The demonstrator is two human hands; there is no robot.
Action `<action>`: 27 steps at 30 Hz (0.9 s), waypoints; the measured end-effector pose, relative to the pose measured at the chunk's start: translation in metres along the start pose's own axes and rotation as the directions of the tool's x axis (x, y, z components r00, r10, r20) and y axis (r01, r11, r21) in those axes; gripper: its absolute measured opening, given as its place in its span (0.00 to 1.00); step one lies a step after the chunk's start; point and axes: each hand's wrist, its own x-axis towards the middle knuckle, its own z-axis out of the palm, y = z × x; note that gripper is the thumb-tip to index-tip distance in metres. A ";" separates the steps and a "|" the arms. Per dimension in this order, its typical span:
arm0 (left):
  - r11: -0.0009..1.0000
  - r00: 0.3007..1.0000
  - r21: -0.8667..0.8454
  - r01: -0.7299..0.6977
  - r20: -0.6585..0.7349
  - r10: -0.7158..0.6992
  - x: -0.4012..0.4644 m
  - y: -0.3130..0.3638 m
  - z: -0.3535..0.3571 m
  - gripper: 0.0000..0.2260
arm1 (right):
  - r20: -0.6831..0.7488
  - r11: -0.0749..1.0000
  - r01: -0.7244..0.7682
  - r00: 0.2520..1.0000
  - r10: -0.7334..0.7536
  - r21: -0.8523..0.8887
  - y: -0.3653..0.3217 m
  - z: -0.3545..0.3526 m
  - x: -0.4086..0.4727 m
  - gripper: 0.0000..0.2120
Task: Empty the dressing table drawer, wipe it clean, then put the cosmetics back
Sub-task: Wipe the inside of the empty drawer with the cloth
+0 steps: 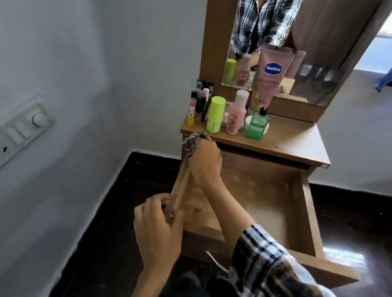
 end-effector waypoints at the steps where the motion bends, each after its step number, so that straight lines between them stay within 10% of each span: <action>1: 1.000 1.000 0.010 0.002 0.004 -0.002 0.000 0.001 0.000 0.11 | 0.049 0.998 0.040 0.998 -0.038 -0.046 -0.005 0.005 0.001 0.11; 11: 1.000 1.000 0.020 0.015 0.016 -0.015 0.001 0.001 0.002 0.12 | 0.338 0.957 0.201 0.933 -0.121 -0.211 -0.011 0.018 0.023 0.18; 27: 0.998 0.999 0.068 -0.001 0.035 -0.002 0.001 -0.007 0.007 0.18 | 0.305 0.954 0.264 0.928 -0.212 -0.140 0.003 0.017 -0.013 0.17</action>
